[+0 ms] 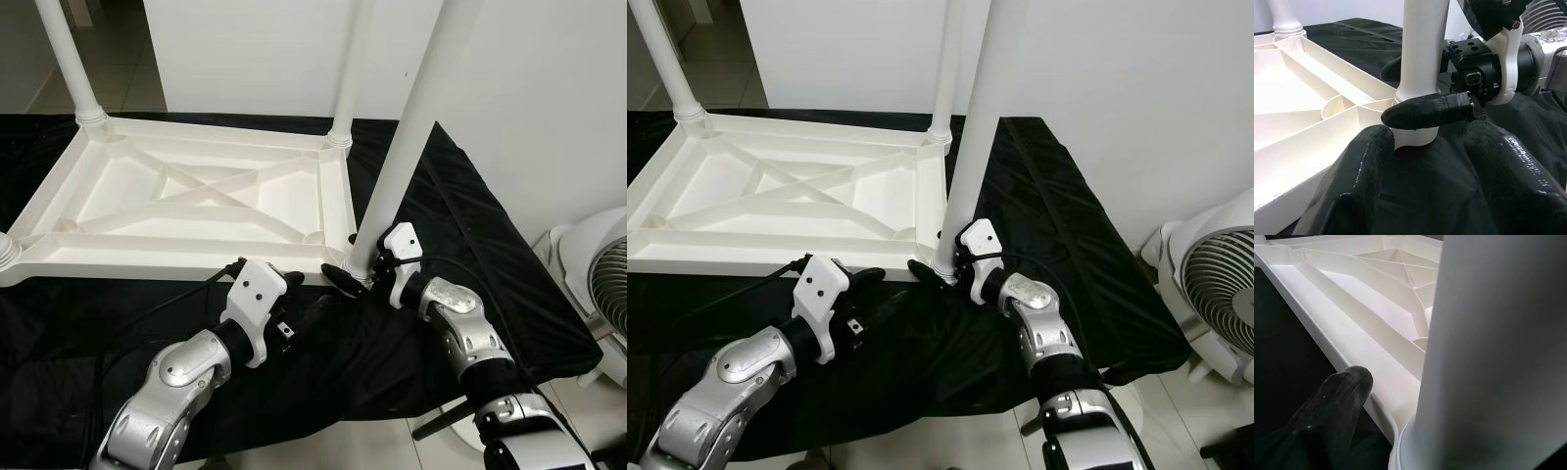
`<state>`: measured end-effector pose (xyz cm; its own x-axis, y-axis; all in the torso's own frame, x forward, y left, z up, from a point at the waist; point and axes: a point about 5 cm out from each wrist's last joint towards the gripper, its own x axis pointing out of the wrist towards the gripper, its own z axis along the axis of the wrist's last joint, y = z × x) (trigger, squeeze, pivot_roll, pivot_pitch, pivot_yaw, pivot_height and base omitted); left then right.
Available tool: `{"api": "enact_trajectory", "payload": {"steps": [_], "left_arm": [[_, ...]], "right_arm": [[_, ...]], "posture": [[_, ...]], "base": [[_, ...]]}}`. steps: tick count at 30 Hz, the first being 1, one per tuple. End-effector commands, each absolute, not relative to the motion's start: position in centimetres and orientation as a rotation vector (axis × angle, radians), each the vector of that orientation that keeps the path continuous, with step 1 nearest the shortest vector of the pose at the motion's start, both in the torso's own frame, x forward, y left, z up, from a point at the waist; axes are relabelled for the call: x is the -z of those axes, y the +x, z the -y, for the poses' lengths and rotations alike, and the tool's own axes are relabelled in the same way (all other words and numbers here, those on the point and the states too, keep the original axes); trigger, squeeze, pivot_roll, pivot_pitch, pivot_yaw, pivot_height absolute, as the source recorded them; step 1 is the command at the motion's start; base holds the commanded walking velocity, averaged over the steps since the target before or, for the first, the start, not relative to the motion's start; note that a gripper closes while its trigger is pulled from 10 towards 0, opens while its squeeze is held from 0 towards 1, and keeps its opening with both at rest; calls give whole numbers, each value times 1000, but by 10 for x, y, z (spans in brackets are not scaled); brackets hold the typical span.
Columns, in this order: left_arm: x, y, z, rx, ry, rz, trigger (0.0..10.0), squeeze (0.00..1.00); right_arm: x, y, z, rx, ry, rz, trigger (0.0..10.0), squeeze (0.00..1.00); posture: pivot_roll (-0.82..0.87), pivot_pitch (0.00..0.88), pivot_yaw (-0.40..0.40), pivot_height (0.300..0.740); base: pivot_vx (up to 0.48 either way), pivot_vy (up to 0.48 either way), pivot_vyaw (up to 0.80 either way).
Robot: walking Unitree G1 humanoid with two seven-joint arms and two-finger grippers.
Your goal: Building children table
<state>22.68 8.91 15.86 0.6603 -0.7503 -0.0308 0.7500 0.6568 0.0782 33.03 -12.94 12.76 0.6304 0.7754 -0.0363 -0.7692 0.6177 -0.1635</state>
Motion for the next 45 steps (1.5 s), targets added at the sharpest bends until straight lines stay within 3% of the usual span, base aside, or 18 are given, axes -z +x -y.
{"api": "enact_trajectory", "payload": {"steps": [1,6,7,8,9,23,30,45], "left_arm": [[-159,223,-88,869,81,-1,10000,0],[-160,223,-88,872,84,0,10000,0],[-161,223,-88,873,82,-1,10000,0],[-161,223,-88,873,82,-1,10000,0],[-161,223,-88,874,83,-2,10000,0],[-160,222,-86,874,70,-3,10000,0],[-159,223,-83,877,58,-3,10000,0],[-157,224,-76,910,40,-3,10000,0]], "right_arm": [[-128,332,127,-910,-169,40,10000,0],[-126,333,130,-918,-178,34,10000,0],[-126,334,131,-921,-185,33,3255,0],[-126,334,131,-921,-185,33,3255,0],[-126,334,132,-923,-188,32,118,0],[-125,329,145,-859,-153,38,0,0],[-119,325,154,-601,-128,23,0,0],[-123,302,143,-23,2,33,0,0]], "posture": [[255,39,-48,740],[254,51,-41,740],[253,53,-42,740],[253,53,-42,740],[253,57,-40,740],[233,69,-52,740],[211,73,-65,740],[171,65,-65,740]], "base": [[0,0,0],[0,0,0],[0,0,0],[0,0,0],[0,0,0],[0,0,0],[0,0,0],[0,0,0]]}}
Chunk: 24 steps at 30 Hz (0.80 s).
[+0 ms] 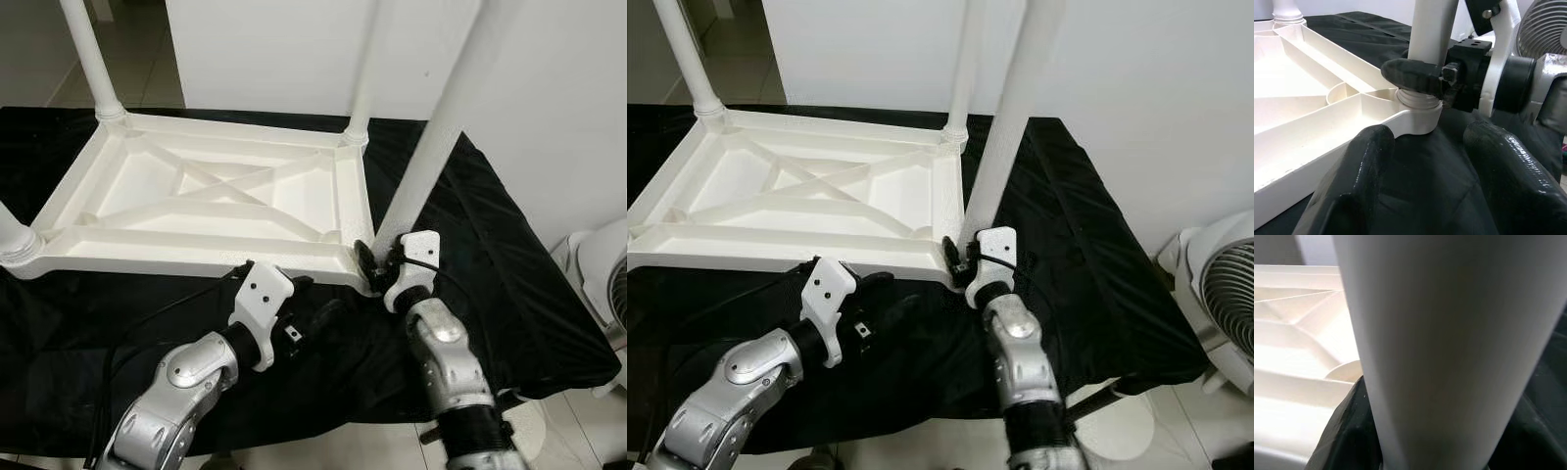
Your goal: Building children table
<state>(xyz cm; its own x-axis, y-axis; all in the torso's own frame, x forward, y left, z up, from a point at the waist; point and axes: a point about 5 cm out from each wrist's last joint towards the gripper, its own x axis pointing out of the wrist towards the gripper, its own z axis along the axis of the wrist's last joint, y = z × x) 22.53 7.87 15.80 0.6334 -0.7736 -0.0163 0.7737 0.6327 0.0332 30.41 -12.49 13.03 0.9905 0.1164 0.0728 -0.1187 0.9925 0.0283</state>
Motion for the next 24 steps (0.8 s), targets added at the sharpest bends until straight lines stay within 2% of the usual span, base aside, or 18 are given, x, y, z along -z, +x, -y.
{"api": "enact_trajectory", "payload": {"steps": [1,7,8,10,11,12,13,19,22,23,24], "left_arm": [[-157,225,-76,912,39,-3,10000,0],[-157,225,-76,917,39,0,10000,0],[-157,226,-76,917,40,0,10000,0],[-157,226,-76,915,40,1,10000,0],[-157,226,-76,914,39,2,10000,0],[-157,226,-76,913,39,2,10000,0],[-157,226,-76,912,39,3,10000,0],[-158,227,-77,906,39,5,10000,0],[-158,228,-78,897,40,9,10000,0],[-159,229,-78,893,42,11,10000,0],[-159,229,-78,893,42,11,10000,0]], "right_arm": [[-123,301,141,12,-1,28,0,0],[-122,297,134,39,34,11,0,0],[-122,296,133,35,44,7,4745,0],[-122,296,133,26,52,4,4745,0],[-124,295,134,23,58,6,10000,718],[-125,295,134,22,60,8,10000,718],[-128,295,134,0,62,19,10000,1000],[-138,298,139,-76,54,52,10000,1000],[-141,303,144,-176,24,55,10000,1000],[-142,305,144,-296,-7,54,10000,0],[-142,305,144,-296,-7,54,10000,0]], "posture": [[166,63,-65,740],[167,60,-66,740],[167,60,-66,740],[169,60,-67,740],[169,61,-68,740],[169,61,-68,740],[170,61,-68,740],[171,63,-71,740],[176,63,-71,740],[178,64,-70,740],[178,64,-70,740]], "base": [[0,0,0],[0,0,0],[0,0,0],[0,0,0],[0,0,0],[0,0,0],[0,0,0],[0,0,0],[0,0,0],[0,0,0],[0,0,0]]}}
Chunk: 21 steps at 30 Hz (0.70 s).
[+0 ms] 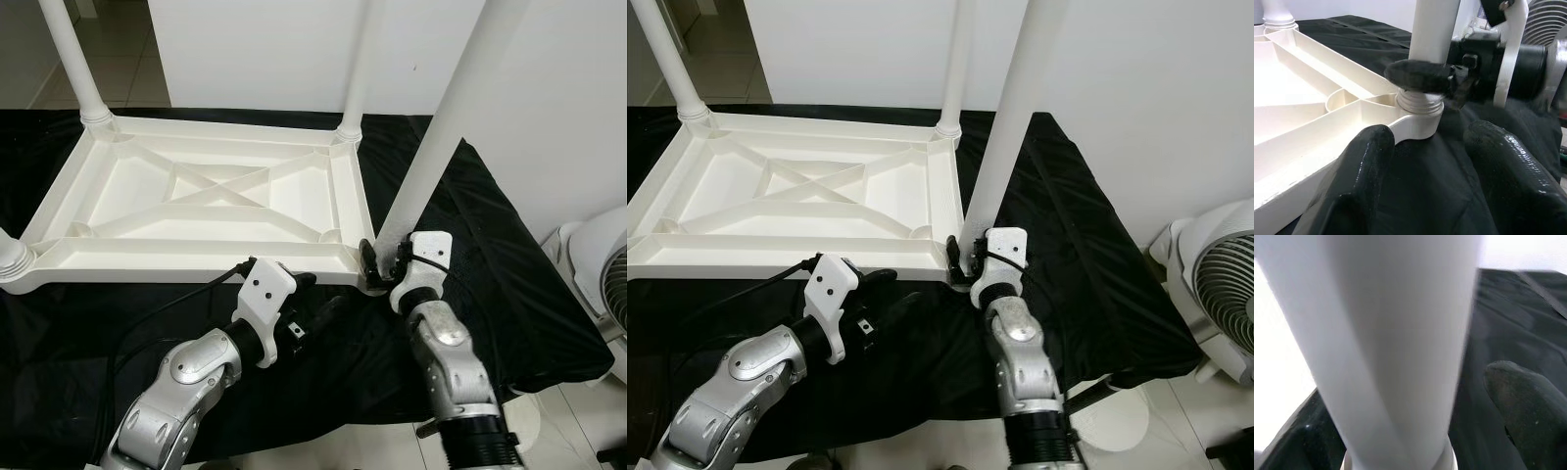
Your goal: Building children table
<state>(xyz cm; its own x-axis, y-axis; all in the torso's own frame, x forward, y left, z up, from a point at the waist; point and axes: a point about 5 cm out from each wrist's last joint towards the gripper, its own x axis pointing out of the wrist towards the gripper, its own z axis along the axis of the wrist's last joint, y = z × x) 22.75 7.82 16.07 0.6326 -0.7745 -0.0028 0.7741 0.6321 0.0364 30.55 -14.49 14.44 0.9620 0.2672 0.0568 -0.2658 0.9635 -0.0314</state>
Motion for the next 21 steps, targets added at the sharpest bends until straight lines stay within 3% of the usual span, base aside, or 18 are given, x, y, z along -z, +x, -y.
{"api": "enact_trajectory", "payload": {"steps": [1,12,21], "left_arm": [[-159,229,-79,890,42,12,10000,0],[-161,229,-83,876,51,13,10000,0],[-161,226,-85,871,53,6,10000,0]], "right_arm": [[-143,306,144,-358,-20,54,10000,0],[-145,318,144,-702,-124,43,10000,0],[-143,325,140,-823,-149,26,10000,0]], "posture": [[181,64,-71,740],[208,68,-62,740],[228,66,-56,740]], "base": [[0,0,0],[0,0,0],[0,0,0]]}}
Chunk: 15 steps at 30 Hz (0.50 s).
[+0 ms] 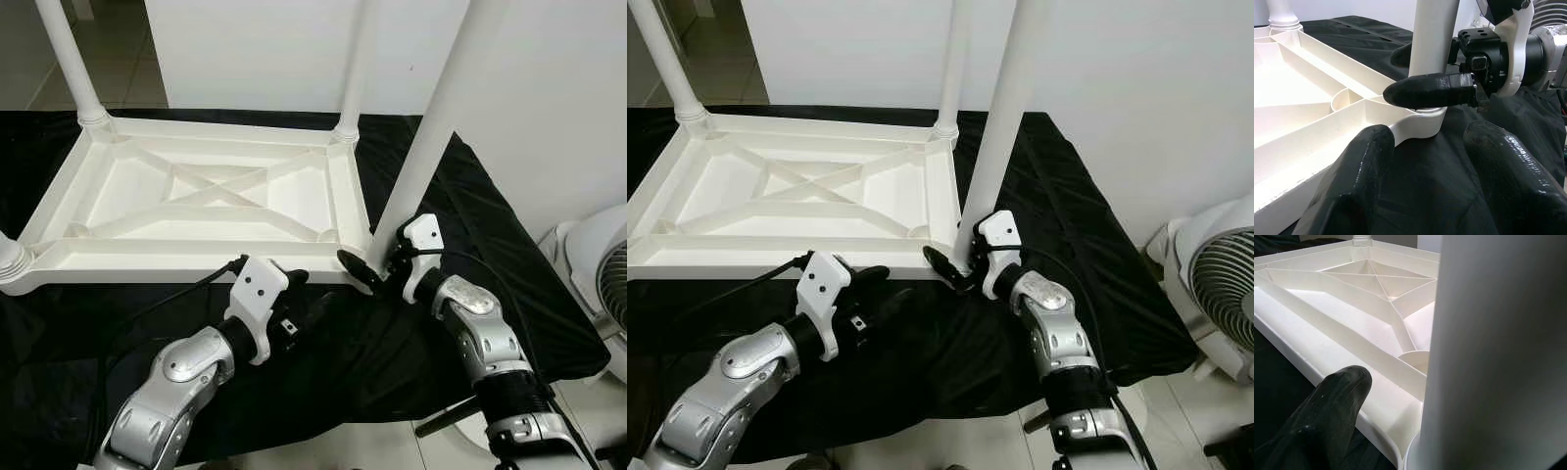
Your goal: Building children table
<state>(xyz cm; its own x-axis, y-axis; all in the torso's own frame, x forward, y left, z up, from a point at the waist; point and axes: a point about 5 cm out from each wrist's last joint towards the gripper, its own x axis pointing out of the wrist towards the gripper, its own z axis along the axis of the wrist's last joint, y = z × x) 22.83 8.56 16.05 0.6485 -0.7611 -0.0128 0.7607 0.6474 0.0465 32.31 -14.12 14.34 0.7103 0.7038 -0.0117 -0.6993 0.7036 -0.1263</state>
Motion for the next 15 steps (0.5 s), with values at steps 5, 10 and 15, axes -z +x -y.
{"api": "enact_trajectory", "payload": {"steps": [5,10,15], "left_arm": [[-161,224,-86,871,58,1,10000,0],[-160,222,-87,869,59,-2,10000,0],[-160,221,-86,871,56,-3,10000,0]], "right_arm": [[-133,327,138,-920,-163,-17,0,0],[-127,325,142,-913,-142,-32,0,0],[-125,325,147,-858,-125,-31,0,0]], "posture": [[243,57,-57,740],[245,52,-63,740],[240,49,-65,740]], "base": [[0,0,0],[0,0,0],[0,0,0]]}}
